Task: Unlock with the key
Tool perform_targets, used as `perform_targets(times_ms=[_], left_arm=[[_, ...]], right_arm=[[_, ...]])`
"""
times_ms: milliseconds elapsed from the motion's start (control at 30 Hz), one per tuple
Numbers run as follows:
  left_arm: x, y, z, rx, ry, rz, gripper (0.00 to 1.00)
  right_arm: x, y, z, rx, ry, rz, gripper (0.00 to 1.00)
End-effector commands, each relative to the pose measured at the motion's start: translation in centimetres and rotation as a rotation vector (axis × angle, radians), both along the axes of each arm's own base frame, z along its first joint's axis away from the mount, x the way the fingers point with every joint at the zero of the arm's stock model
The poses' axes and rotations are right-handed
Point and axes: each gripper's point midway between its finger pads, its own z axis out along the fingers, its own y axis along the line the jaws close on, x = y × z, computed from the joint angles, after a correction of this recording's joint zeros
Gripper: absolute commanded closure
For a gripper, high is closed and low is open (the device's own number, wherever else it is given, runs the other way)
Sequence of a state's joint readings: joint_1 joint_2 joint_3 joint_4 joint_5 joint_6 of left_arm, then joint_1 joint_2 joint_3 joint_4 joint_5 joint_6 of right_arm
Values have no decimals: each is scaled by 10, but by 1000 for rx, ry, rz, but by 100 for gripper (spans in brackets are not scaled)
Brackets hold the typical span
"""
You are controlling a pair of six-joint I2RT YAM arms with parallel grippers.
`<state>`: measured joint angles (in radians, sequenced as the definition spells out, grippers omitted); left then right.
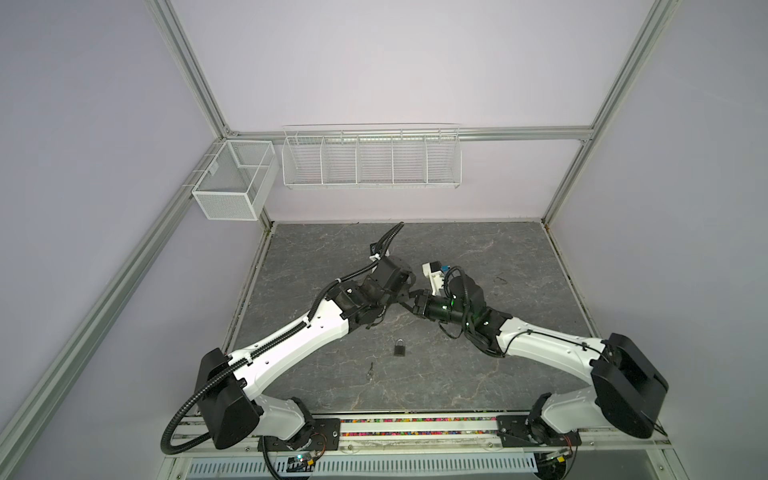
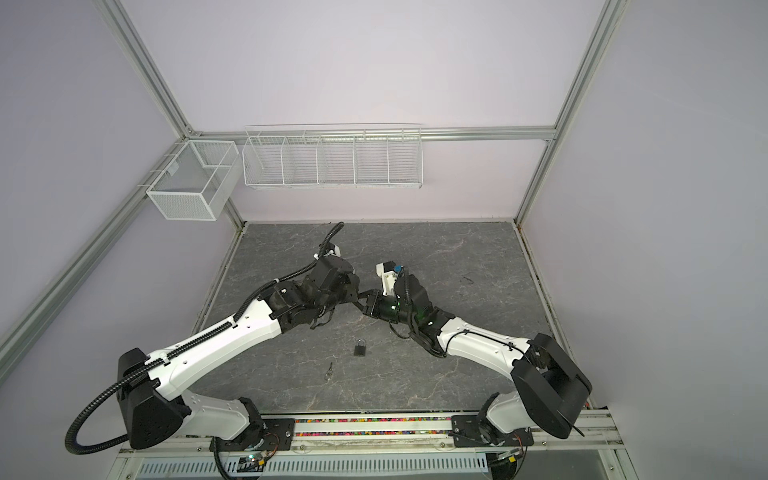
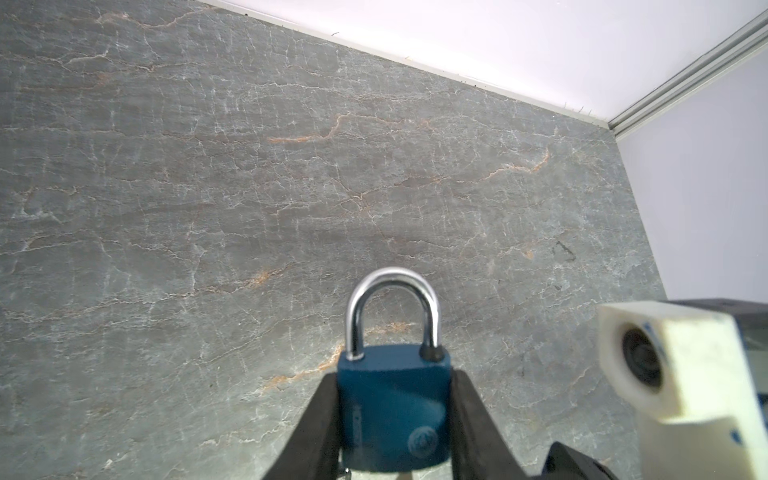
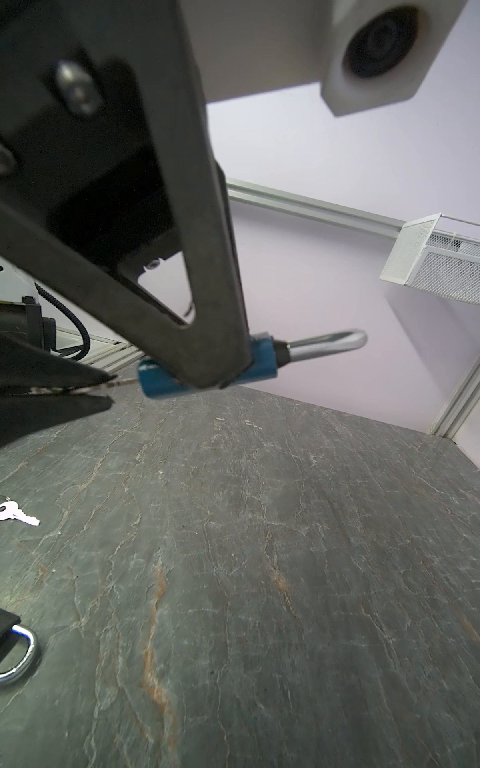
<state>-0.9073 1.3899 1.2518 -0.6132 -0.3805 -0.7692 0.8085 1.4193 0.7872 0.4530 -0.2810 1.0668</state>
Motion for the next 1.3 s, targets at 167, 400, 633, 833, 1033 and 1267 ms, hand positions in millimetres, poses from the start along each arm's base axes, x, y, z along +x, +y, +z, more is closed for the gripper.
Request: perform_targets(times_ms=[167,400,633,833,1033,1267], left_arm=[[-22,-6,0,-35,34,-32,100],[-18,5,2,14,7,-4,100],[-13,-6,27,-69,-48,-19,100],[-7,-5,37,-98,-95,11,100],[-5,-2,46,-125,-125,29,100],[-5,-6,47,-133,-119,20,100]], right_arm=[[18,-4,38,103,-67,-41,94],[16,-11,33,34,-89,-63,94],[9,-9,27,3,-121,-51,92],[2,-12,26,-11,-144,-47,80],[-4,-17,25,8,-156,-41,77],[-10,-14,28,33,-179,-24,81]])
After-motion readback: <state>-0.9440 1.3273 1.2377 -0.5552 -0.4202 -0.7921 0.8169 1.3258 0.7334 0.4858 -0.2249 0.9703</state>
